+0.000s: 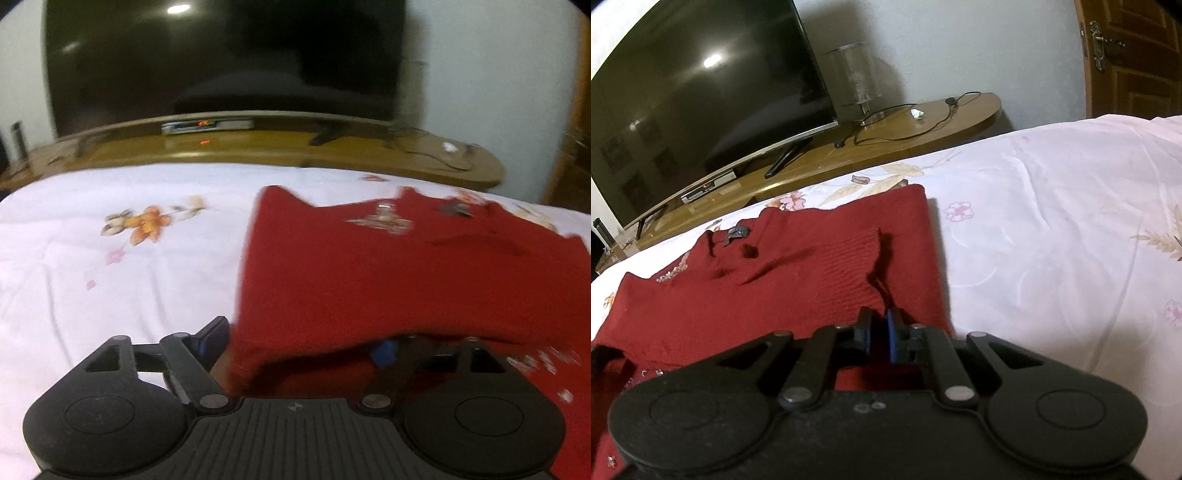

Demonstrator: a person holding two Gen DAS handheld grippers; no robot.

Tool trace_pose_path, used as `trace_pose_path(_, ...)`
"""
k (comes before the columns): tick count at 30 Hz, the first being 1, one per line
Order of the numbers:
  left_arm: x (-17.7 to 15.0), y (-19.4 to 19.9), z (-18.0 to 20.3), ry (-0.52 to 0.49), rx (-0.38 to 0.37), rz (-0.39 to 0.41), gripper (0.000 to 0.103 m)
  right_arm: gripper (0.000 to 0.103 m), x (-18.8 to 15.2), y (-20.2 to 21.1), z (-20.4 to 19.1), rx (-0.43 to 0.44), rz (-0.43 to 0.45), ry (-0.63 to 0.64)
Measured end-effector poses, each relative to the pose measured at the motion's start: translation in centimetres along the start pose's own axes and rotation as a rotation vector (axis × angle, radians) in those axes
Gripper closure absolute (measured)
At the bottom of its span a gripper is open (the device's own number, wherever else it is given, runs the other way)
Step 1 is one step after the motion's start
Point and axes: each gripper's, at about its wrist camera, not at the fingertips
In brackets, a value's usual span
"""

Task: Fold small clothes
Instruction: 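Open the right tool and release the folded sweater edge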

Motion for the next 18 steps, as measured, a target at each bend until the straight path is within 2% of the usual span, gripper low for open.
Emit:
trace_pose_path(2, -0.4, 0.1, -1.5, 0.095, -0.020, 0.016, 0.020, 0.093, 0.0, 0.0, 0.0, 0.000, 0.000, 0.001)
trace_pose_path(6, -0.6, 0.4, -2.1, 0.138, -0.048, 0.030, 0.020, 0.093, 0.1, -0.1, 0.1, 0.004, -0.002, -0.006)
trace_pose_path(11, -0.6, 0.7, -1.8, 0.119, -0.085, 0.046, 0.020, 0.089, 0.2, -0.1, -0.2, 0.005, 0.006, -0.029)
trace_pose_path(13, -0.6, 0.3, -2.2, 0.139, -0.070, 0.016, 0.020, 0.098, 0.1, 0.0, -0.5, -0.011, 0.022, -0.005)
trace_pose_path(18, -0.9, 0.2, -2.5, 0.149, -0.067, 0.029, 0.021, 0.098, 0.6, 2.3, -0.4, -0.009, 0.126, -0.017)
Point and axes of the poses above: each gripper's, at about its wrist camera, not at the fingertips, and y roughly against the way its jaws point, z to its right, x to its top, and after that the axes turned 8 degrees about -x, right-handed
